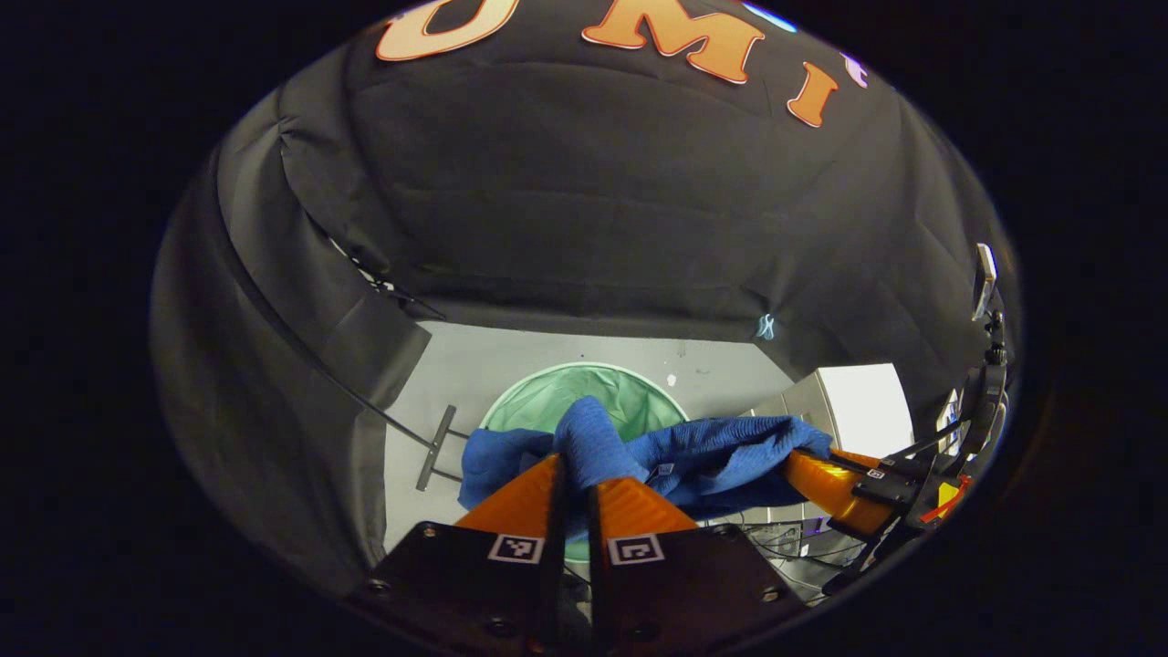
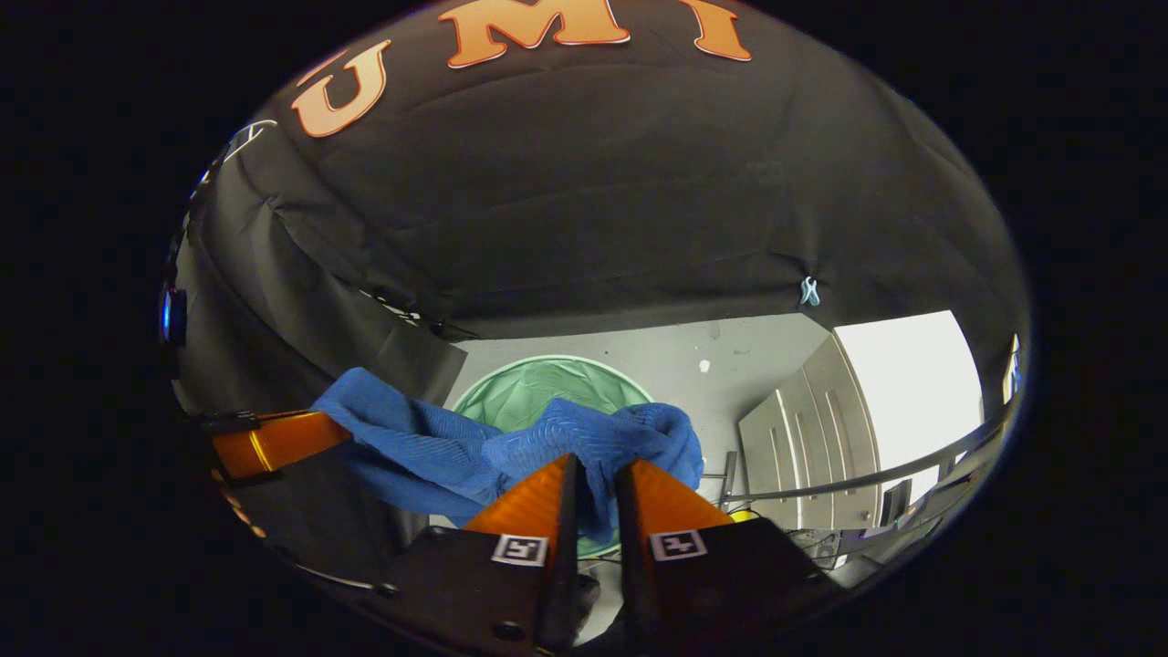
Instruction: Grasp the clothes on the hanger with both hands and then place them into the laundry hamper below.
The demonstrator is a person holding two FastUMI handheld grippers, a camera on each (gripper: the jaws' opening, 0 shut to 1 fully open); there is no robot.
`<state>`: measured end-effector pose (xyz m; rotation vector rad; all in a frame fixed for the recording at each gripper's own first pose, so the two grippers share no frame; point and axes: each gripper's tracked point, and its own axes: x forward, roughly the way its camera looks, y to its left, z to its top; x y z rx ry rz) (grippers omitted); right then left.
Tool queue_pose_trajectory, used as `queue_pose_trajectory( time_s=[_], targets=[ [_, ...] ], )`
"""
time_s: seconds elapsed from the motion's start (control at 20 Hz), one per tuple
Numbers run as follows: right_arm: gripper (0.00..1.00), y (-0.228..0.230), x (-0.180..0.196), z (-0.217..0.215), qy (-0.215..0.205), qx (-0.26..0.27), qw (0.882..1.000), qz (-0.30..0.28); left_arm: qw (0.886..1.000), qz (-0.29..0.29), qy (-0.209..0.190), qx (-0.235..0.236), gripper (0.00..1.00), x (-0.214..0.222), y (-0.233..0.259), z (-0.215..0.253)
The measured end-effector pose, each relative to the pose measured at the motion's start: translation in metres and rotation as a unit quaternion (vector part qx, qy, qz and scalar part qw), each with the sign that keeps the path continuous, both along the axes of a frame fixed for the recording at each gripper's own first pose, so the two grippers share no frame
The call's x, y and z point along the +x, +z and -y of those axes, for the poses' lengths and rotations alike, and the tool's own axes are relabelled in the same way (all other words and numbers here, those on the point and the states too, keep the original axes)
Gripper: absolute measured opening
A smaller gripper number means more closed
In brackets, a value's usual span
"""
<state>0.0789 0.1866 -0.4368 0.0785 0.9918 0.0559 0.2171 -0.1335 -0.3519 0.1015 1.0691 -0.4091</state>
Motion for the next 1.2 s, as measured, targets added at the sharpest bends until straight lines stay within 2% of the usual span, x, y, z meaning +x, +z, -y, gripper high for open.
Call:
queue_pose_trajectory(
  time_s=[0.05, 0.1, 0.15, 0.2, 0.25, 0.3, 0.4, 0.45, 0.5, 0.55, 0.6, 0.65, 0.7, 1.2],
  targets=[
    [0.33, 0.004, 0.001, 0.000, -0.004, -0.001, 1.000, 0.006, 1.000, 0.004, 0.003, 0.000, 0.29, 0.000, 0.004, -0.003],
    [0.44, 0.008, 0.001, -0.003, -0.004, 0.004, 1.000, 0.011, 1.000, 0.007, 0.003, 0.000, 0.44, 0.001, 0.004, -0.005],
    [0.36, 0.011, -0.001, -0.002, -0.006, 0.001, 1.000, 0.017, 1.000, 0.010, 0.005, 0.004, 0.59, 0.000, 0.007, -0.010],
    [0.53, 0.016, -0.001, -0.003, -0.005, -0.002, 1.000, 0.022, 1.000, 0.011, 0.006, 0.007, 0.64, 0.000, 0.003, -0.014],
    [0.43, 0.020, 0.000, -0.004, -0.005, -0.007, 1.000, 0.027, 1.000, 0.013, 0.009, 0.009, 0.69, 0.000, 0.004, -0.019],
    [0.65, 0.023, -0.001, -0.005, -0.004, -0.009, 0.999, 0.031, 1.000, 0.018, 0.014, 0.014, 0.74, 0.001, 0.006, -0.023],
    [0.60, 0.023, -0.004, -0.003, -0.005, -0.015, 0.999, 0.038, 0.999, 0.031, 0.021, 0.026, 0.92, 0.005, 0.011, -0.032],
    [0.75, 0.023, -0.007, -0.004, -0.008, -0.015, 0.999, 0.040, 0.999, 0.036, 0.022, 0.031, 0.98, 0.006, 0.012, -0.035],
    [0.72, 0.027, -0.009, -0.006, -0.015, -0.012, 0.999, 0.043, 0.998, 0.040, 0.023, 0.033, 0.96, 0.004, 0.020, -0.039],
    [0.84, 0.031, -0.011, -0.007, -0.023, -0.009, 0.999, 0.046, 0.998, 0.045, 0.024, 0.033, 0.97, 0.006, 0.023, -0.042],
    [0.82, 0.033, -0.012, -0.009, -0.027, -0.005, 0.998, 0.050, 0.998, 0.049, 0.025, 0.032, 0.97, 0.005, 0.026, -0.045],
    [0.94, 0.035, -0.011, -0.006, -0.030, -0.007, 0.998, 0.054, 0.998, 0.050, 0.025, 0.032, 0.97, 0.004, 0.029, -0.047],
    [1.00, 0.038, -0.013, -0.004, -0.029, -0.011, 0.998, 0.058, 0.998, 0.053, 0.025, 0.028, 0.97, 0.001, 0.031, -0.049],
    [0.99, 0.097, -0.021, 0.035, -0.031, -0.022, 0.992, 0.117, 0.994, 0.096, 0.044, 0.014, 0.97, -0.025, 0.079, -0.044]
  ],
)
